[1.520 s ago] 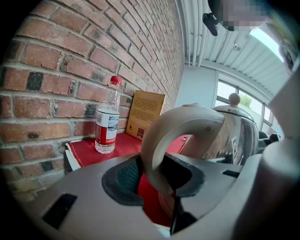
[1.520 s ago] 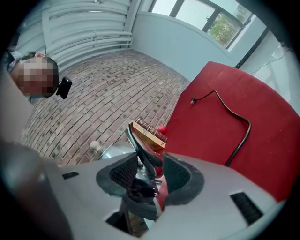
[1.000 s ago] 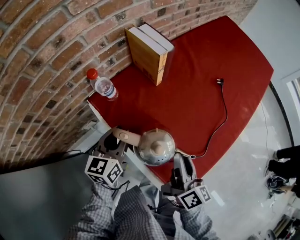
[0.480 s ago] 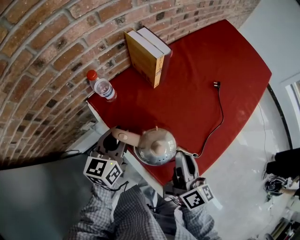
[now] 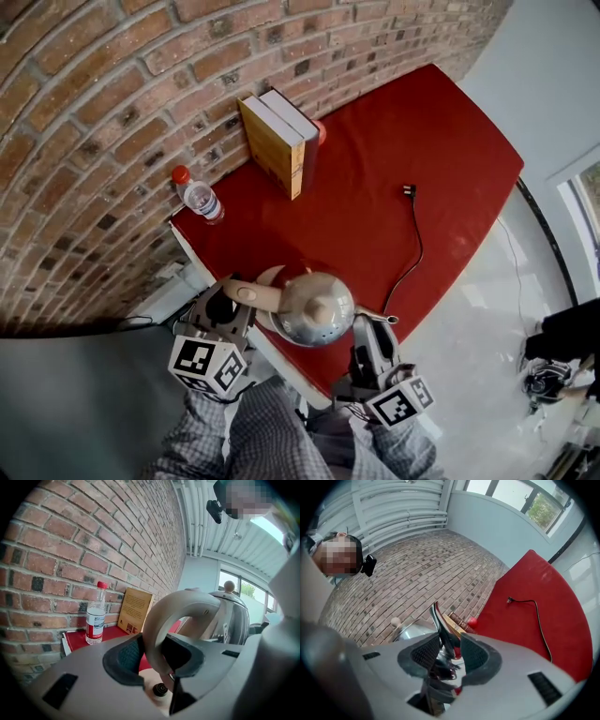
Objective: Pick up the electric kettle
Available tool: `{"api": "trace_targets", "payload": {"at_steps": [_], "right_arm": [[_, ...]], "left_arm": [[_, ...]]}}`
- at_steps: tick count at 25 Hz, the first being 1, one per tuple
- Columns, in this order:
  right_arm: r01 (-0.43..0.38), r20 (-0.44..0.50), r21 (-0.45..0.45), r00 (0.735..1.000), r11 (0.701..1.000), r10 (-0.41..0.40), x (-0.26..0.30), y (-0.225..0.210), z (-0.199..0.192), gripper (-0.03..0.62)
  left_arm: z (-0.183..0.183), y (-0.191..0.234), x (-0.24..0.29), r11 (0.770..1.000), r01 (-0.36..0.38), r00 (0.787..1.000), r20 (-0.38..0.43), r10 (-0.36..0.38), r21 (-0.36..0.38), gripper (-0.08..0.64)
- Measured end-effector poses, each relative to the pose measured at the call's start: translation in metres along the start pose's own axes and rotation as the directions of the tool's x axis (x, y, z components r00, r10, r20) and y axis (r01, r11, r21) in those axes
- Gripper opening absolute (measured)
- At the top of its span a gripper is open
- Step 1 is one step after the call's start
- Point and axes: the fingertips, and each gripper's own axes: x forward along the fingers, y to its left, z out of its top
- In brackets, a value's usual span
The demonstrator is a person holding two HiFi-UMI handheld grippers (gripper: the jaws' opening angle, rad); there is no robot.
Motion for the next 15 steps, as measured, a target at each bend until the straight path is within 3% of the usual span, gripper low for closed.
{"api": "trace_targets", "payload": {"at_steps": [15], "right_arm": [[-0.054, -0.033, -0.011, 0.998, 0.999, 0.053, -0.041, 0.023, 0.052, 0.141]], "left_arm": [[0.03, -0.061, -0.037, 1.0, -0.027, 1.0, 0.01, 0.027, 0.001, 0.126]]}}
